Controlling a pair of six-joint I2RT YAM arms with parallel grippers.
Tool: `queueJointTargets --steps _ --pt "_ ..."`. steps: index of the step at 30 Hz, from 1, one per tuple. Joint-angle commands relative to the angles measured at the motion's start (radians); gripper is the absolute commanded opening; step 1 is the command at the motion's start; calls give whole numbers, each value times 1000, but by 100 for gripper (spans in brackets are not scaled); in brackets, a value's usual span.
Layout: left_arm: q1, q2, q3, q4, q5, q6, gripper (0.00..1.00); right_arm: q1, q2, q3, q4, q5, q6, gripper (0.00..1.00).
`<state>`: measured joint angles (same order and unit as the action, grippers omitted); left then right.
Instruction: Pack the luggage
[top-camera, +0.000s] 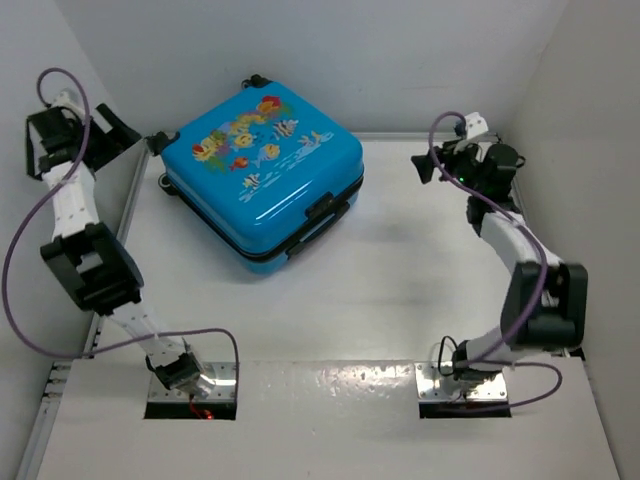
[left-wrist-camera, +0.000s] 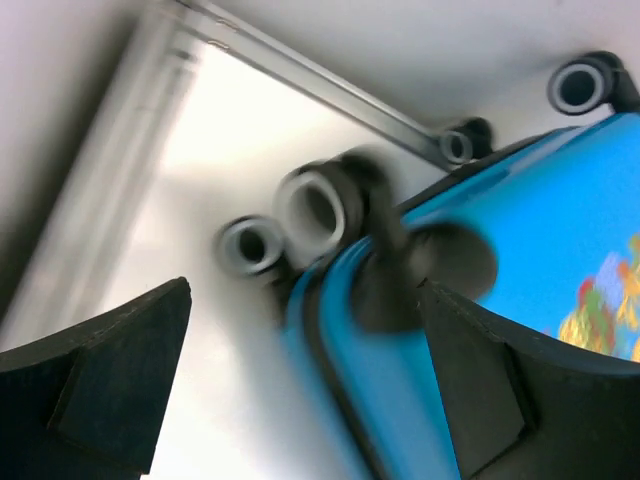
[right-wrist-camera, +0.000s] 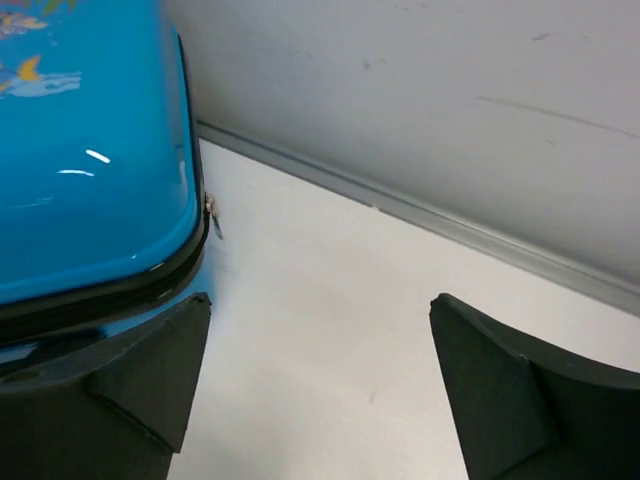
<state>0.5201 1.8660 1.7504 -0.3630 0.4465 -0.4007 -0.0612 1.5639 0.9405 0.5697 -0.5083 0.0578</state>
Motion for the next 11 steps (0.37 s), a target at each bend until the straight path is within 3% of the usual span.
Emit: queueJointTargets --steps 1,3,6,11 --pt "56 -192 -125 -123 -86 167 100 -31 -161 -19 -499 -7 -50 92" --pt "70 -333 -255 -133 -60 236 100 -57 -269 -8 -725 -13 -47 99" --pt "70 -476 -368 -133 -71 316 100 -97 -409 -11 -886 -10 -23 100" --pt "61 -694 -528 -133 -59 393 100 -169 -576 -66 -999 11 -7 100"
